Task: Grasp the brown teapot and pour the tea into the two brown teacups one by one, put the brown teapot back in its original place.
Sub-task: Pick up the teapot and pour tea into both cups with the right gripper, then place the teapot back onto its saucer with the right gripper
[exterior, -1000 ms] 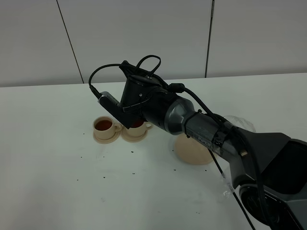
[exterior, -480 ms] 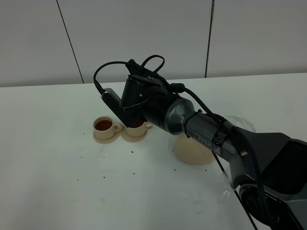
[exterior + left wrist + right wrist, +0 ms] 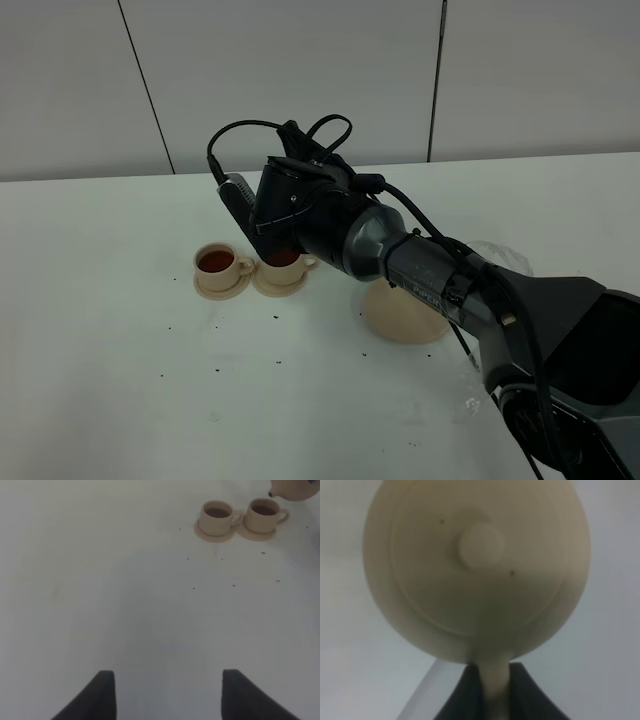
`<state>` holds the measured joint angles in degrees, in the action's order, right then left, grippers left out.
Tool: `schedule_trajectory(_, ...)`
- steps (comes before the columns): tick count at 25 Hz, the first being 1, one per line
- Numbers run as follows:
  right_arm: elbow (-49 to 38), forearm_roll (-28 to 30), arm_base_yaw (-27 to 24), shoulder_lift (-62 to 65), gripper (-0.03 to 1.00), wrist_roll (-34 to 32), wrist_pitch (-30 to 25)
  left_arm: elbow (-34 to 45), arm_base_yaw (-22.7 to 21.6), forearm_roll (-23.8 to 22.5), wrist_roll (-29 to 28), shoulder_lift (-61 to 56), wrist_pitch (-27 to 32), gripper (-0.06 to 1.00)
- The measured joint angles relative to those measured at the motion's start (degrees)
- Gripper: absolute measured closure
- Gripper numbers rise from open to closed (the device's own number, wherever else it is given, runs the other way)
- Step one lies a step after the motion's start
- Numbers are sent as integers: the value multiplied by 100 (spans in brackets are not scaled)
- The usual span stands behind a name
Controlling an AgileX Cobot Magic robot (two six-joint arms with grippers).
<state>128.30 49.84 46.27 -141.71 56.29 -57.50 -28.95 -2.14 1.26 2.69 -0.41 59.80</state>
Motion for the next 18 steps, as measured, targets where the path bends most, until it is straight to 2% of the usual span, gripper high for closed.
schedule_trajectory(9,0,-519,5,113,88,-1003,-136,0,0,0,0,0,0,41)
schedule_trajectory(18,0,-679,5,218,88,-1087,-310,0,0,0,0,0,0,41)
